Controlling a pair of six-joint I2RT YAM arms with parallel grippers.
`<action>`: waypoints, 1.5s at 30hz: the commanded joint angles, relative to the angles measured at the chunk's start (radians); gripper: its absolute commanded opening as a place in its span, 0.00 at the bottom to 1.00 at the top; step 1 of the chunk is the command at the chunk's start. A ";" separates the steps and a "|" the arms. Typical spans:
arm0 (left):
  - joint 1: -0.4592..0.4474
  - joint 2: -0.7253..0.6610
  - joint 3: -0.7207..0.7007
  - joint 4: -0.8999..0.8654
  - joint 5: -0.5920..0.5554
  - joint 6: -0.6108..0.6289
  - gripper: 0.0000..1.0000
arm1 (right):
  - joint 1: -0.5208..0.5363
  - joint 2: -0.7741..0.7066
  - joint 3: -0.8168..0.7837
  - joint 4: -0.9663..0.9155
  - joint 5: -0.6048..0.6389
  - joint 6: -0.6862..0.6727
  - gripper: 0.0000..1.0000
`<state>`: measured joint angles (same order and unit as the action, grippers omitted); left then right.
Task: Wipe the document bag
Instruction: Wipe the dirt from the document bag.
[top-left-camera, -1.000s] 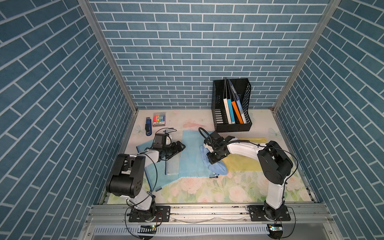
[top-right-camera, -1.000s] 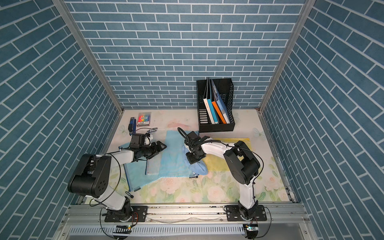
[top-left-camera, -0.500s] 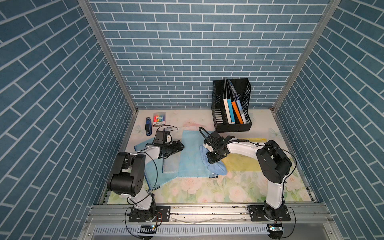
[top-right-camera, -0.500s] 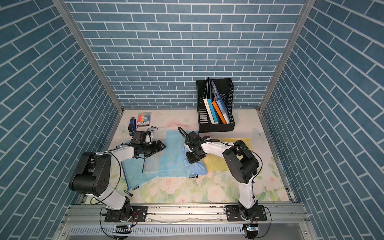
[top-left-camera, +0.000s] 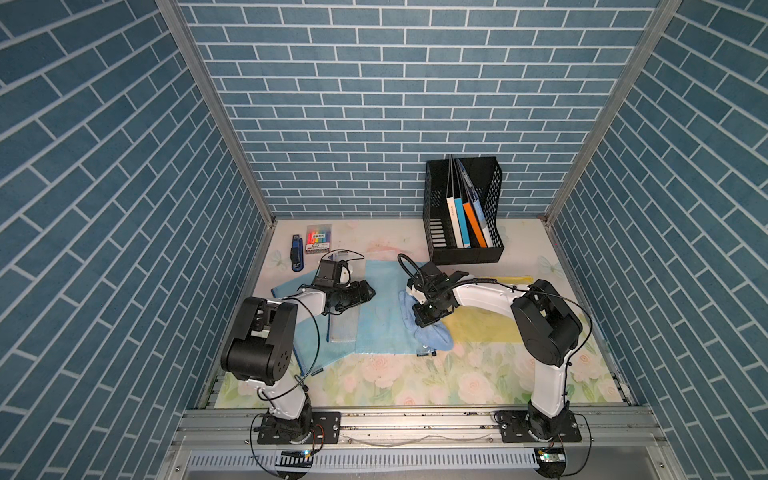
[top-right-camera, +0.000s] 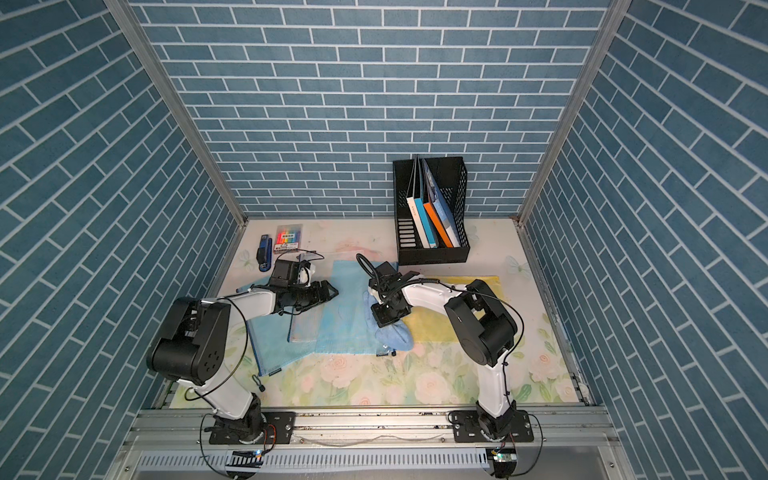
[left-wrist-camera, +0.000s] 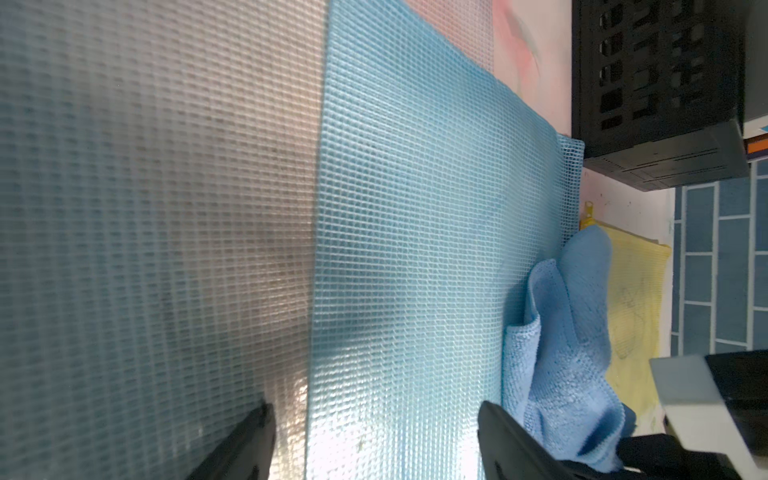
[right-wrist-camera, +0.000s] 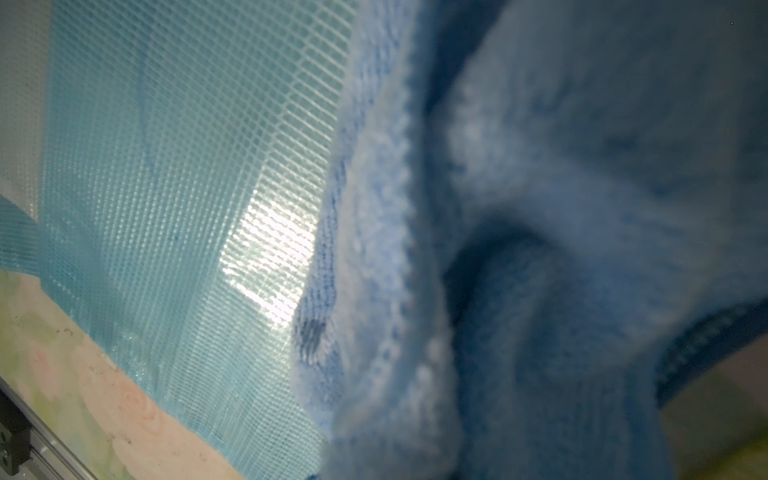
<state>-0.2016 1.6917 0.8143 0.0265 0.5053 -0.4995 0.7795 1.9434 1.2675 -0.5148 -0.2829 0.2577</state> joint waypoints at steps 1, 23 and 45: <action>-0.035 0.043 -0.016 0.039 0.089 -0.016 0.80 | 0.006 0.054 -0.016 -0.004 -0.012 0.013 0.06; -0.045 -0.057 -0.082 0.059 0.013 -0.050 0.31 | 0.002 0.036 -0.010 -0.026 0.023 -0.021 0.06; -0.107 -0.121 -0.246 0.219 0.004 -0.169 0.00 | 0.070 0.268 0.572 -0.171 -0.126 -0.024 0.05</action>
<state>-0.3012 1.5833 0.5934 0.2108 0.5240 -0.6415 0.8341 2.1235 1.7882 -0.6464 -0.3508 0.2379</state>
